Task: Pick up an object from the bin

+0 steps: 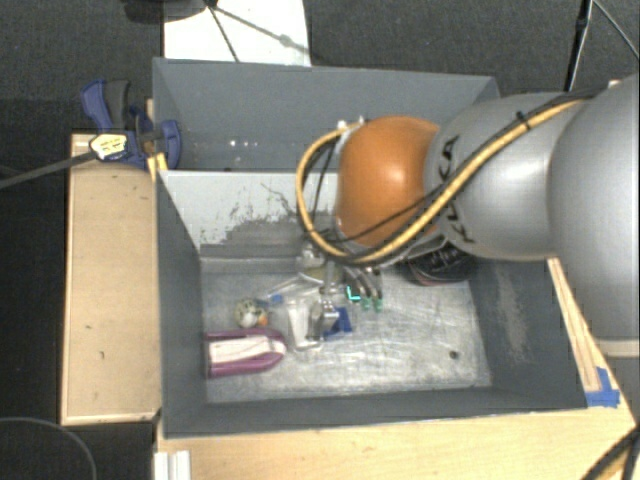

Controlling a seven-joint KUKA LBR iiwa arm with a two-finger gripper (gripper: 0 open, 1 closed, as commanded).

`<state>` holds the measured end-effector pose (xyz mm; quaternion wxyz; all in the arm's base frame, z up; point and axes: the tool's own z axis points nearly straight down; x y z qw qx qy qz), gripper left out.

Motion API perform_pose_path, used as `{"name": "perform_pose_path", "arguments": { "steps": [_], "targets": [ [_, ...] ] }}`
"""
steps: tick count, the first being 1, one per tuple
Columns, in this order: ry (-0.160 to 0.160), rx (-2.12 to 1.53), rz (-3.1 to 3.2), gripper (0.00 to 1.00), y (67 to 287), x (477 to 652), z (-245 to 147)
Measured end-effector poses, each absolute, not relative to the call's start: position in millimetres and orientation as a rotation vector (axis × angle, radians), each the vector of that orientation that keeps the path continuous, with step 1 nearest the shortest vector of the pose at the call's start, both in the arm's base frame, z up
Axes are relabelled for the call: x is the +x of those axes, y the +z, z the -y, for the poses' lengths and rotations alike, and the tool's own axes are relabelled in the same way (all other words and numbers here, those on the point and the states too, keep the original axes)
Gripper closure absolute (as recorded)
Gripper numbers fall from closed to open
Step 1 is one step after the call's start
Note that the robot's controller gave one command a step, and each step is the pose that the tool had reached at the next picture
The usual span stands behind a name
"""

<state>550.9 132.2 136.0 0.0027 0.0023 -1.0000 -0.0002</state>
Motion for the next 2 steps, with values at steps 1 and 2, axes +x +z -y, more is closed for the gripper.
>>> {"name": "perform_pose_path", "arguments": {
  "steps": [1, 2],
  "targets": [
    [-0.012, -0.218, 3.147, 0.00, 72.4, 552.0, -130.2],
    [-0.010, -0.227, 3.154, 1.00, 75.7, 554.6, -128.0]
  ]
}}
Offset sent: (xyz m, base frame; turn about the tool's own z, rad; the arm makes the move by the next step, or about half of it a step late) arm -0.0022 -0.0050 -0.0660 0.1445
